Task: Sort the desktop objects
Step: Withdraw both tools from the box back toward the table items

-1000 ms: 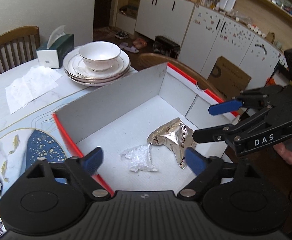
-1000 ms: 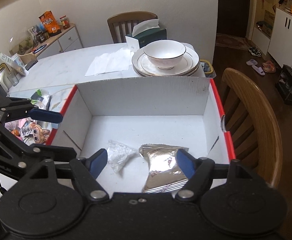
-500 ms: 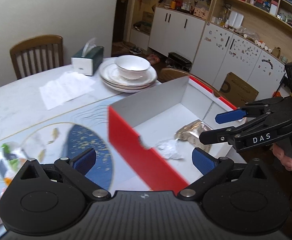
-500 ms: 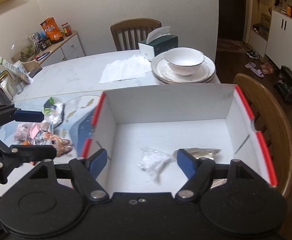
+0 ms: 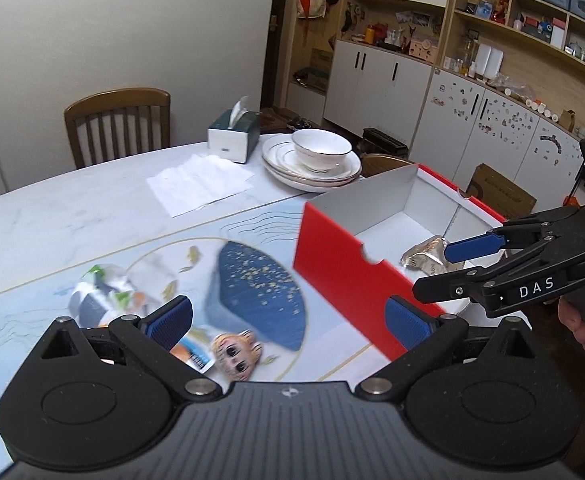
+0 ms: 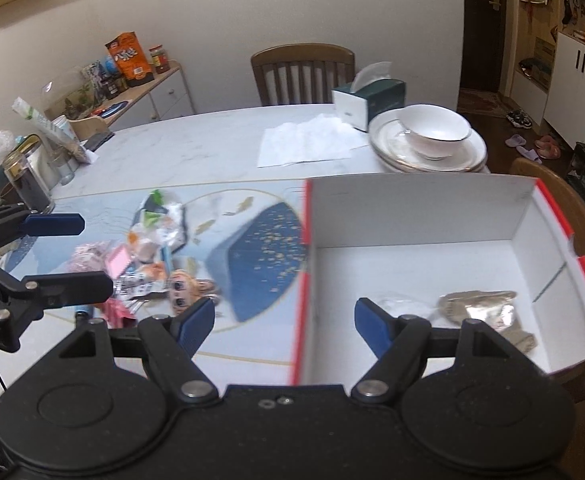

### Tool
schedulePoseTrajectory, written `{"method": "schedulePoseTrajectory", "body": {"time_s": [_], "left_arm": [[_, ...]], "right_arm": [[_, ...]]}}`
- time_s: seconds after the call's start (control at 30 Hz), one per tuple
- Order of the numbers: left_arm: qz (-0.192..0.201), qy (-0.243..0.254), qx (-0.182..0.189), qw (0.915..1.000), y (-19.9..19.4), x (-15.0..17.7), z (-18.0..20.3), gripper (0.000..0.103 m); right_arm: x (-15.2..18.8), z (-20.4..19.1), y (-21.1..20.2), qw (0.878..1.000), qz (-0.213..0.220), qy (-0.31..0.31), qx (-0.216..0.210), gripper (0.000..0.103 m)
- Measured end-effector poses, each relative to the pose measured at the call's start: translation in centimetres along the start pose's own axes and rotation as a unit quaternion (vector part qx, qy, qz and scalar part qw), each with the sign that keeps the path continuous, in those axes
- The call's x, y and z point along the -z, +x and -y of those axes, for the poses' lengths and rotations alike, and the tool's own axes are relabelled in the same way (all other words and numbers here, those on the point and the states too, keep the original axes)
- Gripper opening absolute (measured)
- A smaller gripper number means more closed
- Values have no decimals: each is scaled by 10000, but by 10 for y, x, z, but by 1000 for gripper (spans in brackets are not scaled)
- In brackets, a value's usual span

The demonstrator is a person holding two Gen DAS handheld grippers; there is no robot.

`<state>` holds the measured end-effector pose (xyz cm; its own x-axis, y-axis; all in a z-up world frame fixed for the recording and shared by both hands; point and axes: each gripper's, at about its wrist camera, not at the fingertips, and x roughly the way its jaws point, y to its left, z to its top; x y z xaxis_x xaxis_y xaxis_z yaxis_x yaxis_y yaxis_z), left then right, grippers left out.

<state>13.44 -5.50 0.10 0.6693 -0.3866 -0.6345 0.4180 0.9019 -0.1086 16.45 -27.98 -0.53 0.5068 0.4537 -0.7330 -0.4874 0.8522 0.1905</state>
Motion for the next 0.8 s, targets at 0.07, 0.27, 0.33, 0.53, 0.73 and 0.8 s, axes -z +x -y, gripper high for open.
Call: {"method": "schedulePoseTrajectory", "body": {"time_s": [0.07,0.27,0.33,0.53,0.73,0.8], "left_arm": [[19,-42,-40,10000,-7,4,-10,103],[31,-131,-155,9998,-20,19,-36,103],[29,-153,-184,9997,-25,25,-45,103],[-12,-162,-280,9995,-33,41,-67,103],[-99,-177,-345,9992,-34,56,-86,103],[-125,-164,-338,9992,-33,61,-91,103]], "right_arm": [[1,-11,2,10000,7,-4,-5,77],[4,-40,10,10000,2,-18,-37,77],[4,-49,13,10000,-15,-42,-28,77],[5,-71,23,10000,-60,-69,-12,77],[7,-89,36,9998,-137,-148,9,77],[7,-94,41,9997,-153,-171,33,77]]}}
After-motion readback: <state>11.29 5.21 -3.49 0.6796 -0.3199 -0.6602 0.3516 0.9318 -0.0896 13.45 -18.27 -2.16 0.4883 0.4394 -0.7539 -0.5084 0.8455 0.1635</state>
